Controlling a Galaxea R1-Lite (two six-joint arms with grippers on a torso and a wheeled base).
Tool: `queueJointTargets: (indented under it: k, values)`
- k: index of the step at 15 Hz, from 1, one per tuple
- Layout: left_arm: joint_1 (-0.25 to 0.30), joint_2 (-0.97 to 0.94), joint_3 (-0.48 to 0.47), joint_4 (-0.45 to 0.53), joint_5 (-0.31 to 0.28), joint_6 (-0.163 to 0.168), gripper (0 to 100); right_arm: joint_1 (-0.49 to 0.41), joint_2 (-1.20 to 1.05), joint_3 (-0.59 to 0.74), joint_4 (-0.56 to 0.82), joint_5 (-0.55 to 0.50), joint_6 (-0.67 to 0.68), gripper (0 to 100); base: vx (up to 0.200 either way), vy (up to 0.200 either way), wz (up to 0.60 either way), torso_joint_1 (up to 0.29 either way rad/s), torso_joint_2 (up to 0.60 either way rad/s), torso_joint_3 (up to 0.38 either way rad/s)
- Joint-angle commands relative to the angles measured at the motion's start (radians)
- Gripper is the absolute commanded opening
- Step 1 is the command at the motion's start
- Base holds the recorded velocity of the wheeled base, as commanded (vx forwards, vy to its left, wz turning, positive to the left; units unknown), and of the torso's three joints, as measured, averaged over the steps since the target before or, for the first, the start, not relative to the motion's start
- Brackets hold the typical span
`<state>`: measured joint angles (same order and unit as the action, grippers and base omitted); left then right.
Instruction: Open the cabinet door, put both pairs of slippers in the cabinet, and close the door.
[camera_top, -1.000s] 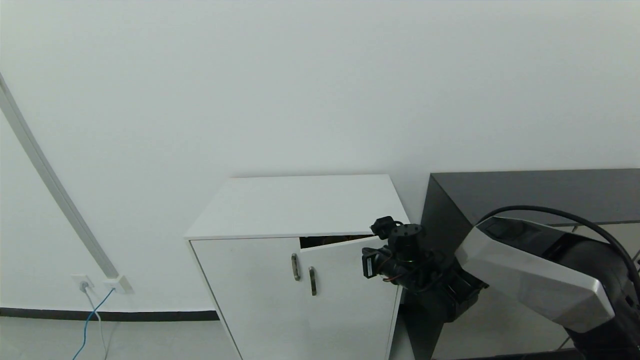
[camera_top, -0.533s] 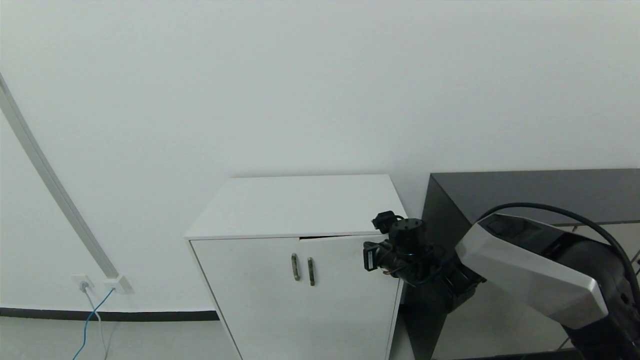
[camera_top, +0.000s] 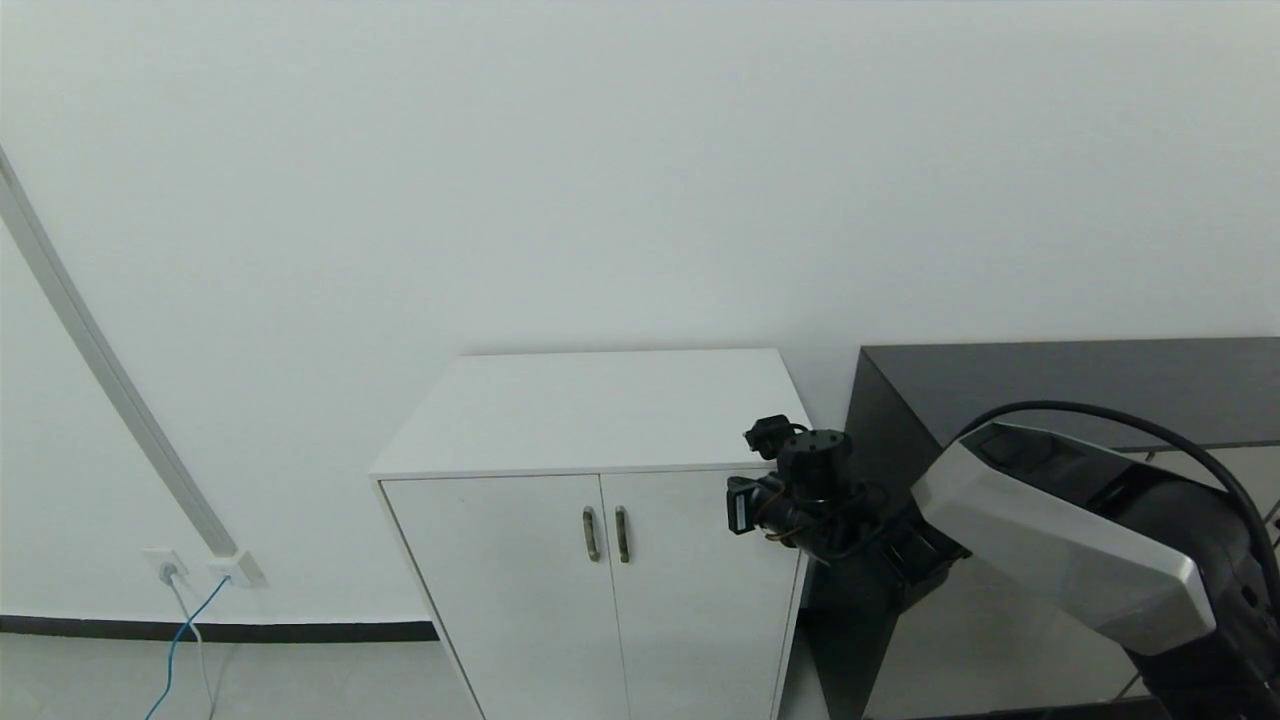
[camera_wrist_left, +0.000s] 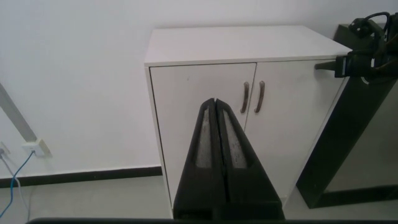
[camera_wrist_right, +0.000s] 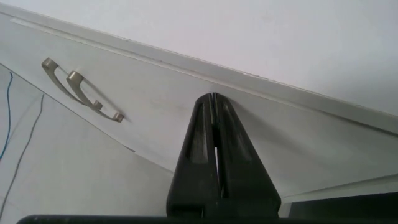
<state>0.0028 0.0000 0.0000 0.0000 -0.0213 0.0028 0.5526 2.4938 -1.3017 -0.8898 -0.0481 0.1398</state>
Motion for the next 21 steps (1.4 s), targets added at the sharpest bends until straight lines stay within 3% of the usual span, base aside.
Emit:
queueJointTargets:
  k: [1,8,14,17,18,19,21]
  values:
    - [0.0,0.0,0.0,0.0,0.0,0.0,0,0.003,0.0,-0.013,0.002,-0.001,0.0,0,0.0,0.0,0.0,0.0,0.0,0.0]
    - [0.0,0.0,0.0,-0.002,0.0,0.0,0,0.004,-0.027,0.019,-0.005,0.001,0.0,0,0.0,0.0,0.0,0.0,0.0,0.0]
    - [0.0,0.0,0.0,0.0,0.0,0.0,0,0.001,-0.317,0.302,-0.044,-0.018,0.004,0,0.0,0.0,0.0,0.0,0.0,0.0]
    - [0.0,0.0,0.0,0.0,0.0,0.0,0,-0.077,-0.498,0.469,-0.075,-0.088,0.006,0,0.0,0.0,0.0,0.0,0.0,0.0]
    - [0.0,0.0,0.0,0.0,0.0,0.0,0,-0.077,-0.498,0.469,-0.075,-0.088,0.006,0,0.0,0.0,0.0,0.0,0.0,0.0]
    - [0.0,0.0,0.0,0.0,0.0,0.0,0,-0.135,-0.622,0.59,-0.075,-0.107,0.007,0,0.0,0.0,0.0,0.0,0.0,0.0]
    - [0.0,0.0,0.0,0.0,0.0,0.0,0,-0.197,-0.74,0.705,-0.074,-0.111,0.007,0,0.0,0.0,0.0,0.0,0.0,0.0]
